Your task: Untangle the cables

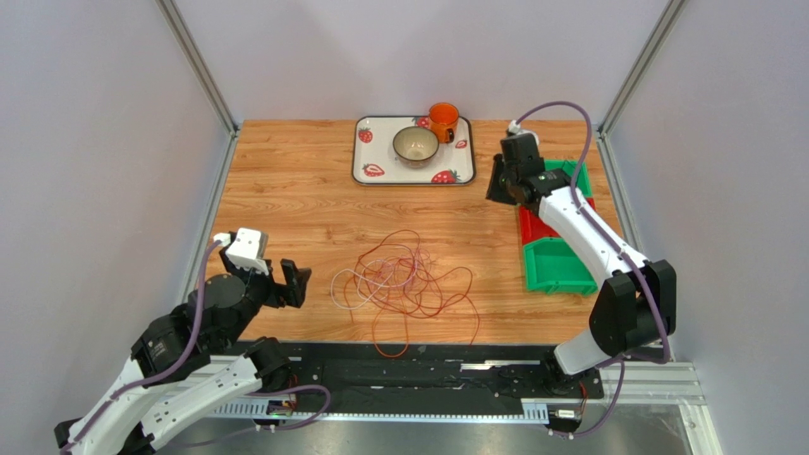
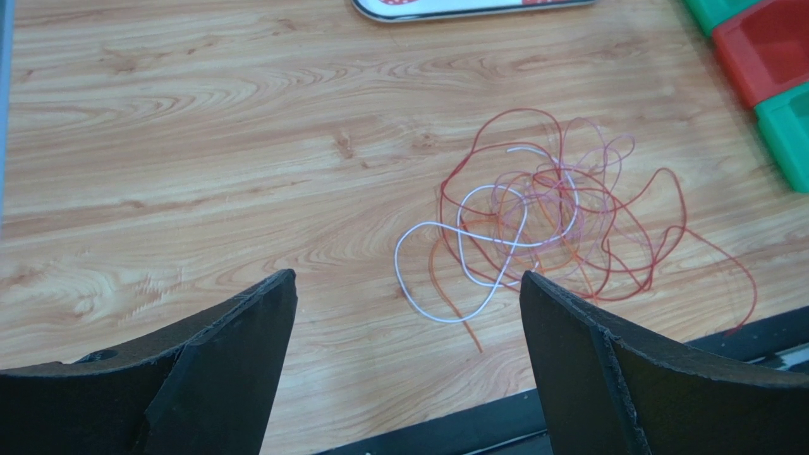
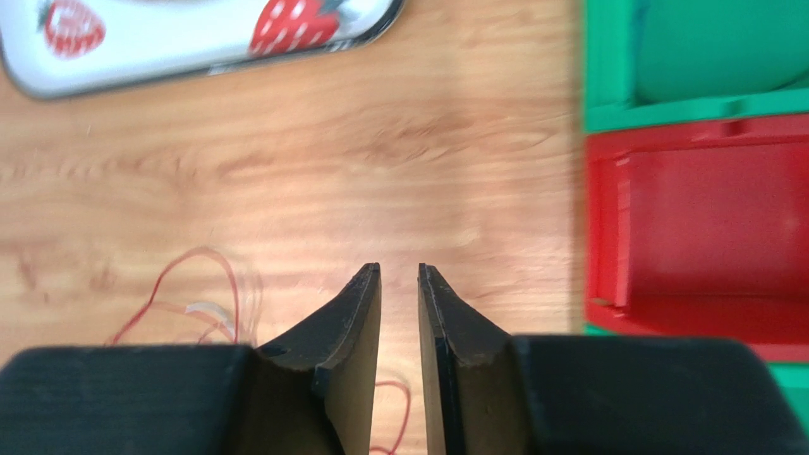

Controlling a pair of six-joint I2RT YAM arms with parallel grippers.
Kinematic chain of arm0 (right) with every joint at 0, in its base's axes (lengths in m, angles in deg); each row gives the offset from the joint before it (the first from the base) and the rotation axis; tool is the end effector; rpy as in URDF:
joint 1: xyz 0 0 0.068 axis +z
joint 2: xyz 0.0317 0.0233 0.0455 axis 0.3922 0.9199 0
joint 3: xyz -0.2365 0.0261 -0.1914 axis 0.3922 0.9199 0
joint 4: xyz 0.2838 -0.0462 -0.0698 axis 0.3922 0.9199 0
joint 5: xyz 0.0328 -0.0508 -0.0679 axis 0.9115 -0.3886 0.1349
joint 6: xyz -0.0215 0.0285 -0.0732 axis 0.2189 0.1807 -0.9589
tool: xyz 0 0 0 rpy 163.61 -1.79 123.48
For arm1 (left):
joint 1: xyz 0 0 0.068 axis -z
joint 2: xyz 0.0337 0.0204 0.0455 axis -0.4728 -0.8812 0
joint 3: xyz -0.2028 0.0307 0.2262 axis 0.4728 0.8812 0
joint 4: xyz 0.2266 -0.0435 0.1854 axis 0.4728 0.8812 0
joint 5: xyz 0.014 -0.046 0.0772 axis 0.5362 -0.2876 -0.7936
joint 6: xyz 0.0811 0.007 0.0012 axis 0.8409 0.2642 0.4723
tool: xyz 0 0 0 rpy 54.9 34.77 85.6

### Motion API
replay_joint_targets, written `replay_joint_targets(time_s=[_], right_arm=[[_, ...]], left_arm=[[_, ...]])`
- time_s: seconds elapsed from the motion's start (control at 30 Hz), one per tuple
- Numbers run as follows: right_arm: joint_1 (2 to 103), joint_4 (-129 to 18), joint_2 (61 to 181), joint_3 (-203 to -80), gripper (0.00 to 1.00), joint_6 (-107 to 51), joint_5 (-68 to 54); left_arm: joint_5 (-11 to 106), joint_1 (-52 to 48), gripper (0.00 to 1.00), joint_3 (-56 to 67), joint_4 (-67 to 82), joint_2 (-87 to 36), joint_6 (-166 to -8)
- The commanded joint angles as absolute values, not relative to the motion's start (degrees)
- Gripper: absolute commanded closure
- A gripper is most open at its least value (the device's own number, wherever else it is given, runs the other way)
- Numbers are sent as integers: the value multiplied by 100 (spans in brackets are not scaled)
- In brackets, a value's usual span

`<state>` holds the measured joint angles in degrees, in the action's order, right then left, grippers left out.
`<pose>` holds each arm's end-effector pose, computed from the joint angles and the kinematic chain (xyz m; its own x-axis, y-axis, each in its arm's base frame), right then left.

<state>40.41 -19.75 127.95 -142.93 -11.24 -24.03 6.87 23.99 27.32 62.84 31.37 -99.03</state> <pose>0.3795 0.1063 0.3095 -0.7208 0.1863 -0.6677 0.1076 0.9816 0.1577 0.0717 -0.0311 0.3579 -0.3498 -0.1007 -0.9314 0.2449 0.9498 -0.1947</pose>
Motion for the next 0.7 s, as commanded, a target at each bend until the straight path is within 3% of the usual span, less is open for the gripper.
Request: replay_joint_targets(time_s=[0.0, 0.27, 0.47, 0.67], right_arm=[[4645, -2795, 12476, -13687, 71, -1016, -1837], [4990, -3472, 11993, -12158, 65, -595, -1557], [5051, -3868, 11606, -11560, 64, -516, -960], [5139, -4219, 11351, -11218, 63, -393, -195]], left_arm=[[954, 2320, 4, 2781, 5925, 2709, -9499], [1508, 2320, 9, 2517, 5435, 1453, -9867], [1930, 2320, 18, 2982, 3783, 276, -10052], [2061, 2320, 18, 3704, 1395, -1016, -10010]])
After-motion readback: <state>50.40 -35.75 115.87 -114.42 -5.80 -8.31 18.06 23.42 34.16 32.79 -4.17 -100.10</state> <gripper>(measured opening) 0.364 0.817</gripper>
